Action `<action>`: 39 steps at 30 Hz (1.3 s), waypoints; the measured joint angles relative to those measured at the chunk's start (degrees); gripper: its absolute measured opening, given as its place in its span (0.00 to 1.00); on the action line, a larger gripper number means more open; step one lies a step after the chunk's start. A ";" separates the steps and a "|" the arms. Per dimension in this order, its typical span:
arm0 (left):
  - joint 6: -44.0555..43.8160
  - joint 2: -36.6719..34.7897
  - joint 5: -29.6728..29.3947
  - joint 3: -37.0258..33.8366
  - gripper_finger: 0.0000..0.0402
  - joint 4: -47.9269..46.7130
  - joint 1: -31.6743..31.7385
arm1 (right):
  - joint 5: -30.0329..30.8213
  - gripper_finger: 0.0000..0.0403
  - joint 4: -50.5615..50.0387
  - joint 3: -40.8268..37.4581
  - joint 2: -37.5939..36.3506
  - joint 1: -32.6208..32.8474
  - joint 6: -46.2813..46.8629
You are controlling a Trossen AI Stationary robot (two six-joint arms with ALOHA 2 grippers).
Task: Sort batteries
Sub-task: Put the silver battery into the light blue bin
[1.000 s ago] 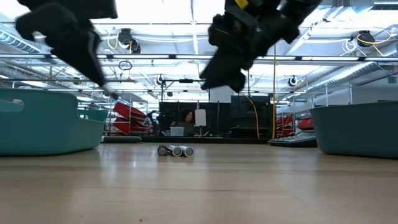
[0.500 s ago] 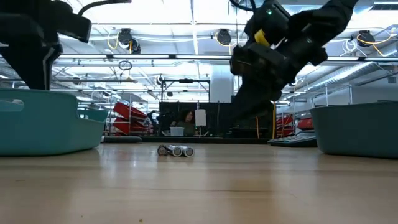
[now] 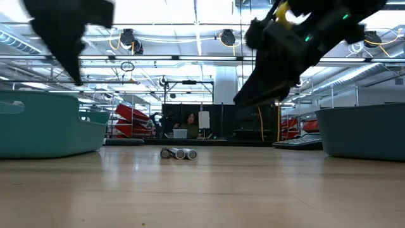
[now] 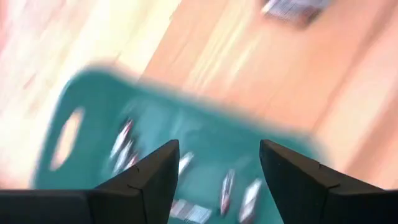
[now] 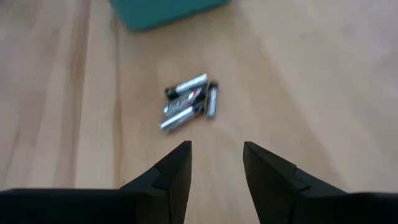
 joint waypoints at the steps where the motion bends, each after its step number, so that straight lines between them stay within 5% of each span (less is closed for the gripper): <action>1: 1.68 0.00 -0.16 0.35 0.58 2.72 0.57 | 2.80 0.33 0.00 0.00 -0.45 1.25 -0.25; 12: 19.46 10.00 2.59 2.37 0.56 15.20 7.83 | 21.95 0.33 1.45 0.04 0.55 10.79 1.29; 23: 36.24 19.84 7.47 8.42 0.57 21.34 8.99 | 22.89 0.33 1.41 0.04 2.47 11.17 1.72; 39: 35.01 26.79 9.59 8.40 0.72 28.12 12.58 | 22.99 0.33 0.90 0.04 2.49 13.04 1.49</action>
